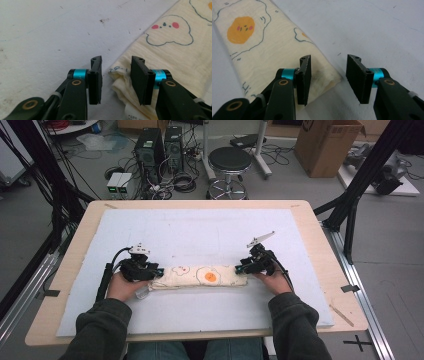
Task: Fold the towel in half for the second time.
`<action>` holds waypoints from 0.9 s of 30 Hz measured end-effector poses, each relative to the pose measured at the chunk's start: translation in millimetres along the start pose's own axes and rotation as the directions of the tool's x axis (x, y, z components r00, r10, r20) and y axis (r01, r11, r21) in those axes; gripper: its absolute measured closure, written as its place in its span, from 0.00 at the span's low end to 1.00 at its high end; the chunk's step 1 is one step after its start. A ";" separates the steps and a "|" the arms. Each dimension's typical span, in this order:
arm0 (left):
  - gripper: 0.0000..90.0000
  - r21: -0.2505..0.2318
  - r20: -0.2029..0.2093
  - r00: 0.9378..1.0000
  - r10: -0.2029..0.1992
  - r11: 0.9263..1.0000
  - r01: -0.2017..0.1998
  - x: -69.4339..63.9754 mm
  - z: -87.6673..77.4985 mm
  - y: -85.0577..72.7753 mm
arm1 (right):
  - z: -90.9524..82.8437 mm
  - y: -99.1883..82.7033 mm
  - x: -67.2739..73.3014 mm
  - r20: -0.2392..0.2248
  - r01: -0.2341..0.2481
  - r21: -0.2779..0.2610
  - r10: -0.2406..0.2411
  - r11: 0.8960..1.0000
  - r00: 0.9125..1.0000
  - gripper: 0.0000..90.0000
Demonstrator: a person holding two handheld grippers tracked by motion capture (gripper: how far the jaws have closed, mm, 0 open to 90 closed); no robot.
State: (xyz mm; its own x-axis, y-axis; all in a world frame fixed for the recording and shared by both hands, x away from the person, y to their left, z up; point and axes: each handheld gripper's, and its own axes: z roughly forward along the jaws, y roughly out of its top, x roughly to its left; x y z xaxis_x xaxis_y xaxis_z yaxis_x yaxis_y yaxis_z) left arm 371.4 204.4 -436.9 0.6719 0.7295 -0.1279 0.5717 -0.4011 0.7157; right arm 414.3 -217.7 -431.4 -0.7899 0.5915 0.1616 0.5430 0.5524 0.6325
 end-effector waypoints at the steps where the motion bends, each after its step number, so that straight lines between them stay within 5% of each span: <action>1: 0.68 0.000 0.000 1.000 -0.005 1.000 0.005 -0.5 0.0 -0.2 | 0.0 0.0 0.1 -0.006 0.004 0.001 -0.004 1.000 1.000 0.64; 8: 0.81 0.003 0.014 0.999 0.031 1.000 -0.031 -5.7 0.5 -0.4 | 0.5 0.9 6.8 0.019 0.031 0.025 -0.031 0.999 0.999 0.71; 18: 0.91 0.001 0.021 0.998 0.065 0.998 -0.065 -9.0 0.2 -0.6 | 0.9 -2.4 8.3 -0.039 0.016 0.006 -0.015 1.000 0.999 0.93; 27: 0.94 -0.008 0.001 0.997 0.074 0.997 -0.074 -10.6 -1.9 0.8 | -3.1 -1.9 8.2 -0.041 0.019 -0.012 -0.020 1.000 0.999 0.95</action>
State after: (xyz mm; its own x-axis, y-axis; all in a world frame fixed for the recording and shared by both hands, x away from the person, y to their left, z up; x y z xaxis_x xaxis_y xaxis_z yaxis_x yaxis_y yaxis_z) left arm 363.8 197.5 -433.6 0.7131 0.6971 -0.0751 0.5165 -0.4498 0.7287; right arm 405.9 -215.6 -428.9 -0.8113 0.5563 0.1798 0.5243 0.5564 0.6447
